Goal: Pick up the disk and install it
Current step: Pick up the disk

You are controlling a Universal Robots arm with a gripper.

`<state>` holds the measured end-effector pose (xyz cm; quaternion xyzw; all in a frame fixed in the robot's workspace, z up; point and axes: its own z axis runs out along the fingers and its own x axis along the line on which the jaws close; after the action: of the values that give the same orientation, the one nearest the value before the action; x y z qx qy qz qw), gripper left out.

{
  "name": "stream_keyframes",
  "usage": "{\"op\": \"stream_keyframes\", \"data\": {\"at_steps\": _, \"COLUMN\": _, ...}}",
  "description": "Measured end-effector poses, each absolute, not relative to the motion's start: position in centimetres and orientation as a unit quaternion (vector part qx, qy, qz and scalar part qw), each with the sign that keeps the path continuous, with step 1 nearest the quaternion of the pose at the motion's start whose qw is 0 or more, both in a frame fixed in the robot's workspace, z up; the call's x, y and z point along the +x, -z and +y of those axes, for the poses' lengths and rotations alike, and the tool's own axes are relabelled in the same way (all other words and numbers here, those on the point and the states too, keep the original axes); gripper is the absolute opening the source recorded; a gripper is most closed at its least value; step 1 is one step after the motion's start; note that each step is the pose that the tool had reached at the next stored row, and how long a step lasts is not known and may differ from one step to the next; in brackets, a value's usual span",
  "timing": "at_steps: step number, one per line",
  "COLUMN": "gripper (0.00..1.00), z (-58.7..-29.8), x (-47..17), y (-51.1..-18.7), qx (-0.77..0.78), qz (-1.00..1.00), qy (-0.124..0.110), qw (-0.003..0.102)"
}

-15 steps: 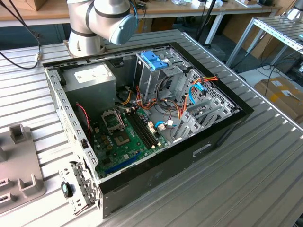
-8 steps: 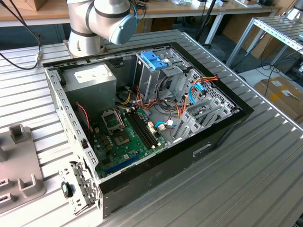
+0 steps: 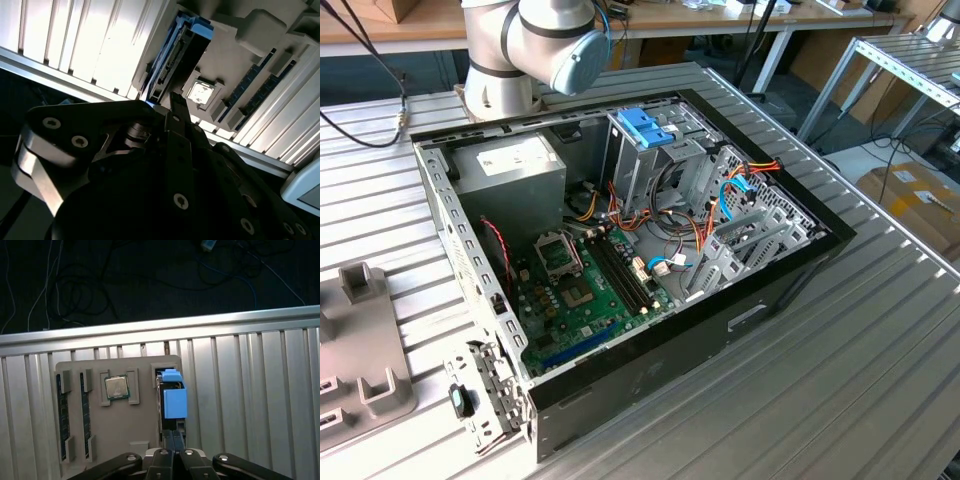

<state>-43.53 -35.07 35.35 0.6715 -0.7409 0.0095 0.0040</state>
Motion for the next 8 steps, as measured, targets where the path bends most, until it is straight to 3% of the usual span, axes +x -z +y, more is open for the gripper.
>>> {"op": "stream_keyframes", "data": {"at_steps": 8, "gripper": 0.11, "z": -34.93, "x": -43.25, "y": -34.96, "qx": 0.671, "qz": -0.741, "qy": -0.01, "qw": 0.004}}
